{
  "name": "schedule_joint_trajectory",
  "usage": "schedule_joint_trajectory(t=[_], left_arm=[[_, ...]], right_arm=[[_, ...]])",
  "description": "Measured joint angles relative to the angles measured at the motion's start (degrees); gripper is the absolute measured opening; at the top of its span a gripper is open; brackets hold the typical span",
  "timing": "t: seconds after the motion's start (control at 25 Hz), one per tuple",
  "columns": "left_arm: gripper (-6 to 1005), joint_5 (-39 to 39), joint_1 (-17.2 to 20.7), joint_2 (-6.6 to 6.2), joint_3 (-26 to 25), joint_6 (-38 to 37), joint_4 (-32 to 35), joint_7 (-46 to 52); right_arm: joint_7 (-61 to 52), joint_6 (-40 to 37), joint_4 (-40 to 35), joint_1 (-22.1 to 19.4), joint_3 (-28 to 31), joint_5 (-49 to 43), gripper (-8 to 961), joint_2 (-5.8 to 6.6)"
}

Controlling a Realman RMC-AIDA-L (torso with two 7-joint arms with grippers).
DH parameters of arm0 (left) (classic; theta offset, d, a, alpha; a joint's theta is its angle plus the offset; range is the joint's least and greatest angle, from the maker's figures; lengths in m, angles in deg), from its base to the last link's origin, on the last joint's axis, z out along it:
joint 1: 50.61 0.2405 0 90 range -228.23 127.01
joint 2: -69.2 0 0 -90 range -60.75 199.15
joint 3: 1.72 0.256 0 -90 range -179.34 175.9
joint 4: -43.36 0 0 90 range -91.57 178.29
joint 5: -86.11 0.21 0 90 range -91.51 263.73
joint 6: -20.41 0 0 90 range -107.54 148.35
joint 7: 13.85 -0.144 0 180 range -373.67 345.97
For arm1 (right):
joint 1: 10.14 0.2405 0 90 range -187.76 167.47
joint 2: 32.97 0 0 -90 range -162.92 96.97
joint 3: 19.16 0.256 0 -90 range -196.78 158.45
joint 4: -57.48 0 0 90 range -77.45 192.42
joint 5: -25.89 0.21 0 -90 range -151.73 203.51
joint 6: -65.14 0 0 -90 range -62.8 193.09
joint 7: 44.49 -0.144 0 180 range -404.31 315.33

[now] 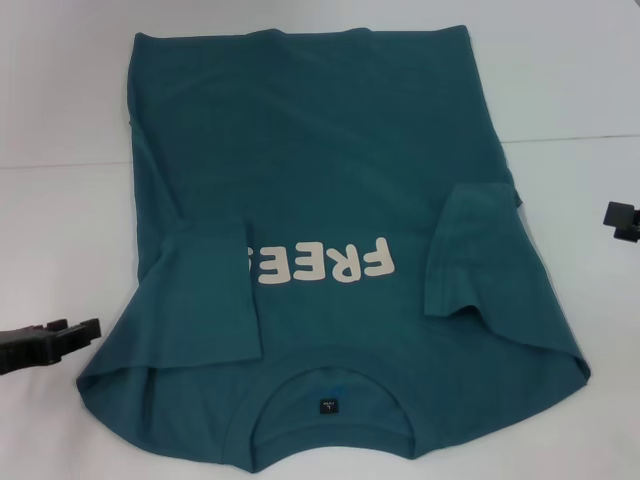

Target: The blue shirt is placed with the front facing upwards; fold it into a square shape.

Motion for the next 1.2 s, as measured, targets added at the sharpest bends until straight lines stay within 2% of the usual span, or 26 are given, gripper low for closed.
schedule_joint_trajectory(t=[0.16, 0.36, 0.6, 0.92, 1.16, 1.2], left_arm=[[436, 0.05, -0.18, -0.06, -0.15, -0.32, -0.77, 1.00], [714, 0.19, 0.34, -0.12, -0.16, -0.90, -0.79, 1.69], [902, 0.55, 0.79, -0.04, 0.19, -0.94, -1.15, 1.14], [952, 2.66, 0.93, 0.12, 1.73, -2.03, -1.56, 1.05], [919, 3.47, 0.86, 0.21, 2.21, -5.86, -1.57, 0.31], [878, 3.66, 0.81, 0.22, 2.35, -6.07, -1.68, 0.12]], right_arm=[[0.02, 0.00, 0.00, 0.04, 0.04, 0.00, 671, -0.01], [0.02, 0.00, 0.09, 0.09, 0.04, 0.00, 669, -0.01], [0.02, -0.24, 0.24, 0.03, 0.02, 0.01, 668, -0.11], [0.03, -0.30, 0.17, 0.03, 0.02, 0.01, 666, -0.27], [0.03, -0.05, 0.25, 0.08, -0.07, 0.01, 667, -0.29], [0.02, -0.03, 0.29, 0.09, -0.13, 0.01, 667, -0.28]])
